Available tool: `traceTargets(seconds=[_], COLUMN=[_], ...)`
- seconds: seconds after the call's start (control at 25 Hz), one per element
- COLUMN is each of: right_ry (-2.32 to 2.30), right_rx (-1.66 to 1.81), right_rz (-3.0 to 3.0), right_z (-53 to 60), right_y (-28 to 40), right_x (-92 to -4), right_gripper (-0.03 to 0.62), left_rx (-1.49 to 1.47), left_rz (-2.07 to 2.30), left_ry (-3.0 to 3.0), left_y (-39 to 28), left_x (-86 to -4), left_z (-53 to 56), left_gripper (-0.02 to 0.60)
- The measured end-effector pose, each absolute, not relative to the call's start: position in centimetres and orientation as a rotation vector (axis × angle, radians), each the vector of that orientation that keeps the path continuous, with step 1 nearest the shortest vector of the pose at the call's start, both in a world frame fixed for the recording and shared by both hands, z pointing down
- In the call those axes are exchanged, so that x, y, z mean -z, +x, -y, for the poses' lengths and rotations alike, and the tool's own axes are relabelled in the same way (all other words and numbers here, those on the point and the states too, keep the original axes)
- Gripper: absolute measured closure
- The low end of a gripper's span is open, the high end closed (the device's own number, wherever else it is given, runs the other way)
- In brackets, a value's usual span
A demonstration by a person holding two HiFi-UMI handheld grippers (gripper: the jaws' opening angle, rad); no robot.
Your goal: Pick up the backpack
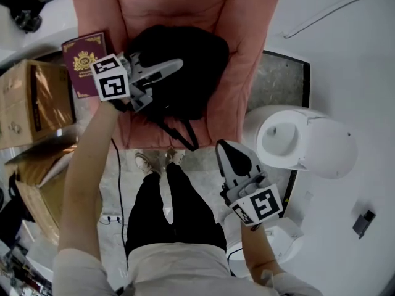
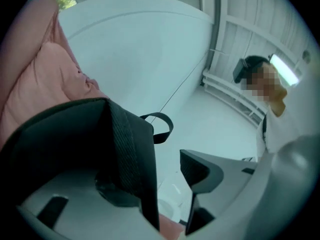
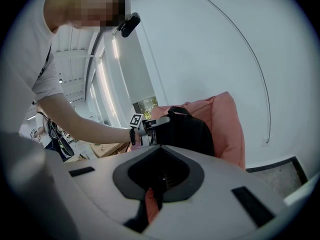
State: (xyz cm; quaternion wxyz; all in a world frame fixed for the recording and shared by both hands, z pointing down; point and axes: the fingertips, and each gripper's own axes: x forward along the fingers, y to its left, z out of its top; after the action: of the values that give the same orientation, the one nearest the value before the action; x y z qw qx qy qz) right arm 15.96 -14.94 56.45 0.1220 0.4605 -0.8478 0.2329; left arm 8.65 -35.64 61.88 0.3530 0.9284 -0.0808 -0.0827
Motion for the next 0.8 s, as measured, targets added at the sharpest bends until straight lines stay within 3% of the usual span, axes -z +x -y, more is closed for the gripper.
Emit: traceTargets(seconds=[0.2,0.4,0.8], right_ry=[1.342,1.317,1.316], right_rx=[-0.700,-0.686,-0.667], right_rz=[2.474,2.490,2.496], right_z=[14.6,14.7,14.8], right_y=[16.0,15.3,15.3], right_x=[-57.0,-56.7,-56.3], right_gripper=[0.574,0.574,0.574], left_rx=[0.336,0.214,0.161], left_rz=[0.012,0.143,0.199], left_ry=[2.298,2.382,2.477], left_y=[9.5,10.2,9.4], left_x=[-60.0,-61.3,-60.9], left_z=[36.7,37.1,35.3], left_gripper=[0.351,0.543,0.549])
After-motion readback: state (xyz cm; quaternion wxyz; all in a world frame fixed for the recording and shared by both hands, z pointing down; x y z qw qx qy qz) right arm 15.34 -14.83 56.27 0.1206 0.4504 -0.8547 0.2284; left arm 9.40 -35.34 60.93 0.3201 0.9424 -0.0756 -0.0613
